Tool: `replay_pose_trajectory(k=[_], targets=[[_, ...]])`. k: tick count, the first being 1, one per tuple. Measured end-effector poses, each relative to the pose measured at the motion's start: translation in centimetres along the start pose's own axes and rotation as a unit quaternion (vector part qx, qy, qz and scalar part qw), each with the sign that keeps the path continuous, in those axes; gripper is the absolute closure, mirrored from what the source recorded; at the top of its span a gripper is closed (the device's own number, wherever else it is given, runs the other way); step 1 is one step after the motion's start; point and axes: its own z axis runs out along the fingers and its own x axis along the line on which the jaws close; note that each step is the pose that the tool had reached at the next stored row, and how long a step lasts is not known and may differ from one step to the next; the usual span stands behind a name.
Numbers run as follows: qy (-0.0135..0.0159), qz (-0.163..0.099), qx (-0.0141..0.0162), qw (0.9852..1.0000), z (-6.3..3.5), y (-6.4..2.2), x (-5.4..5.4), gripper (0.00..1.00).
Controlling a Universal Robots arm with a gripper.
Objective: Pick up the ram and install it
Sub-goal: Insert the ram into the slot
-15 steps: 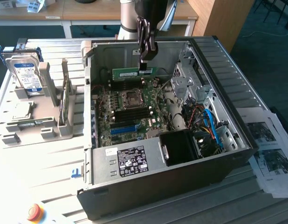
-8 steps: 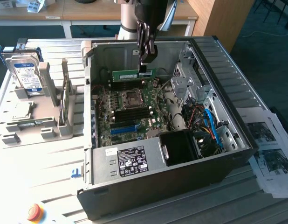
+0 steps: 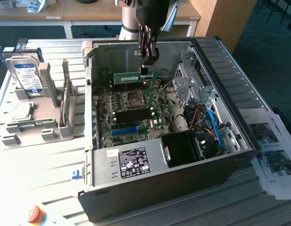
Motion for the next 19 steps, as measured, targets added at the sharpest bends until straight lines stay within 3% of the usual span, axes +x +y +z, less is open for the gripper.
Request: replay_pose_trajectory(k=[19], targets=[[0.0000,0.000,0.0000,1.0000,1.05,-0.05,0.01,0.89]])
